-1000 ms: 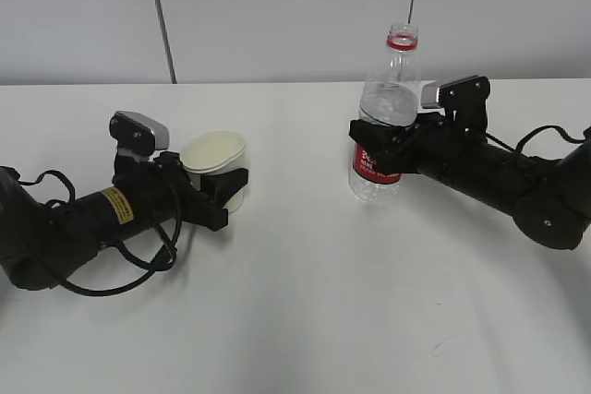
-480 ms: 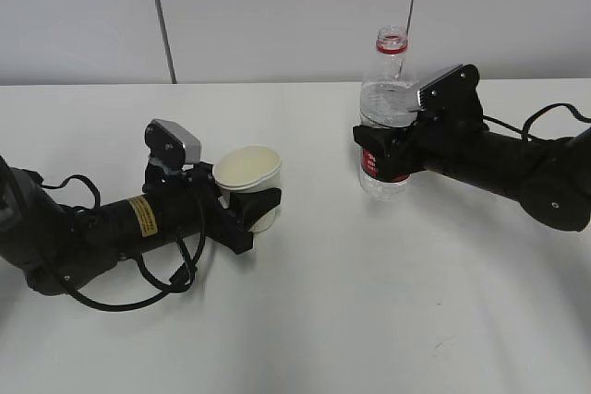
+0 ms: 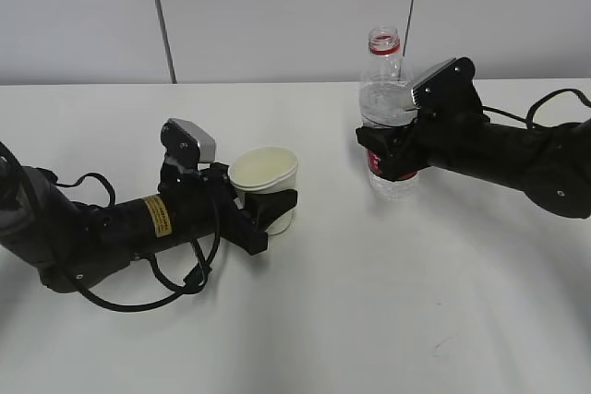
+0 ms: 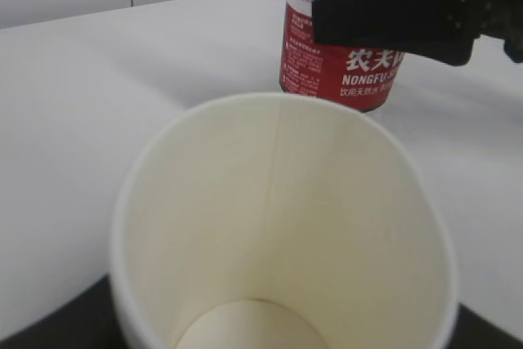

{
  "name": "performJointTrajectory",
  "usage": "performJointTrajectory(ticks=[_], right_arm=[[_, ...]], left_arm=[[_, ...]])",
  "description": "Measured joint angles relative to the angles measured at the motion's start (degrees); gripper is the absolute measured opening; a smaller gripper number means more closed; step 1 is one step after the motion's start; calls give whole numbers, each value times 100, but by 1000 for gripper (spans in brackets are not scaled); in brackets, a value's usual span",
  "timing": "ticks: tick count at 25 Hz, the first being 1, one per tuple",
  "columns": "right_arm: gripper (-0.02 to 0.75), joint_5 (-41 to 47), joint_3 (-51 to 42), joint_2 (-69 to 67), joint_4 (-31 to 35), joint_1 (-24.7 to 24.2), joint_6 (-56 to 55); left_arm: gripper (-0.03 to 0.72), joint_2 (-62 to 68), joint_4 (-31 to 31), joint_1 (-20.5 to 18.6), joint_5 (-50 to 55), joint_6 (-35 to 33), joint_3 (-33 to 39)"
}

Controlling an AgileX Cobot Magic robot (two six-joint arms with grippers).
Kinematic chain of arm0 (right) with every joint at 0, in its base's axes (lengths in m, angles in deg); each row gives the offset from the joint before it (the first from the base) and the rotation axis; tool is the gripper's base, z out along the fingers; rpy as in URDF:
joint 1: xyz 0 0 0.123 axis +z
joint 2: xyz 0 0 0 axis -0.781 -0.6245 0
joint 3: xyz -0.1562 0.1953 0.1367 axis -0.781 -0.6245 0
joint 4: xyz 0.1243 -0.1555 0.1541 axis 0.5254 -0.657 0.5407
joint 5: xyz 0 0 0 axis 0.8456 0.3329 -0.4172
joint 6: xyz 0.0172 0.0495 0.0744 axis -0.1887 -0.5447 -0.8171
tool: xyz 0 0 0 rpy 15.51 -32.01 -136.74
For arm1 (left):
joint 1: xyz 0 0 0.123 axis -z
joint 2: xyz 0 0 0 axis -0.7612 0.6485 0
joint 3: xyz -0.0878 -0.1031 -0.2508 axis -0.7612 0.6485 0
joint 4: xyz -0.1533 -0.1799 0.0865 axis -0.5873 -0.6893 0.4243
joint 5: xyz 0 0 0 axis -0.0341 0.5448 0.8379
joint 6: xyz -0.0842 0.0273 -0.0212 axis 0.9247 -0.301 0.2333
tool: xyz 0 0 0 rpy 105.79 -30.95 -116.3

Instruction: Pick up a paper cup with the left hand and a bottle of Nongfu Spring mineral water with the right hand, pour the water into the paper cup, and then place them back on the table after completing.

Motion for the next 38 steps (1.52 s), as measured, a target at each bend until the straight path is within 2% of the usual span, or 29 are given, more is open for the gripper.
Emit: performJointTrajectory(ticks=[6,19,27,33,38], right_arm=[[437,382,14,169,-231,0,35],[437,1540,521,261,-707,279,557],[437,2065,574,450,-1144,311,794],[437,2128,574,619,-1207,320,1068],[437,2576,804,624,-1404,384,1147]], left_arm=[[401,0,40,23,0,152,-107],[401,0,648,25,2,506,-392],[401,0,625,25,8,526,-404],[401,0,630,25,97,558,-516],[401,0,630,25,162,559,-523]])
